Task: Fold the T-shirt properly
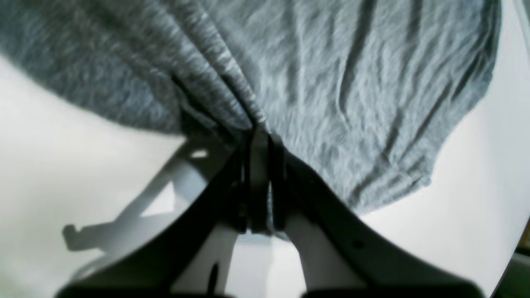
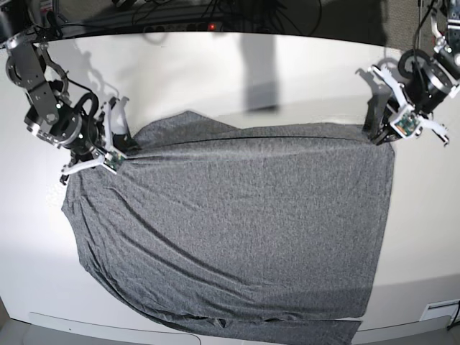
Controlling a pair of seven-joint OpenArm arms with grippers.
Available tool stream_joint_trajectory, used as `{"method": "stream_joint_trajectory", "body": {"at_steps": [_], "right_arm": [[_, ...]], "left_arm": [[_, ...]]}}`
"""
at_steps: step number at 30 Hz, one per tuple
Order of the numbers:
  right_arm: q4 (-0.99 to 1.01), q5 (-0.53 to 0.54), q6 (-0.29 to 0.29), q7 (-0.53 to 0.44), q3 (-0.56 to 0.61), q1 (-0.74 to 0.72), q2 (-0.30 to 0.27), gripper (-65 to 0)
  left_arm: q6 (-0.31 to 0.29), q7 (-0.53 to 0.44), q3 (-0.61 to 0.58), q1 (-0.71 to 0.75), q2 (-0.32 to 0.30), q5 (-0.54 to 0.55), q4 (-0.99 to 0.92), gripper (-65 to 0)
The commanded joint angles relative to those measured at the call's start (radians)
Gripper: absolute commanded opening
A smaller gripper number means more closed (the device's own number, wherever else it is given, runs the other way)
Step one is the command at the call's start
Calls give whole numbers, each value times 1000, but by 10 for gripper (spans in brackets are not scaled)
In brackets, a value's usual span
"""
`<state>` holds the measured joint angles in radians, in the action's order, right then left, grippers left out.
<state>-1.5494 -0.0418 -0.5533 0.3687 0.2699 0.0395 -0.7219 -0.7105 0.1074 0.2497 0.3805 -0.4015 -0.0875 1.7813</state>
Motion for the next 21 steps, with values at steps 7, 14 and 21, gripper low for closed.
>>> {"method": "stream_joint_trajectory", "body": {"at_steps": [7, 14, 21], "right_arm": [[145, -2, 11, -21, -9, -146, 78, -650], [266, -2, 10, -21, -8, -238, 119, -650], [300, -3, 10, -26, -8, -244, 127, -650]], "left_arm": [[12, -21, -50, -156, -14, 10, -156, -650], [12, -13, -112, -293, -15, 10, -301, -650], [12, -14, -192, -385, -14, -31, -401, -650]]}}
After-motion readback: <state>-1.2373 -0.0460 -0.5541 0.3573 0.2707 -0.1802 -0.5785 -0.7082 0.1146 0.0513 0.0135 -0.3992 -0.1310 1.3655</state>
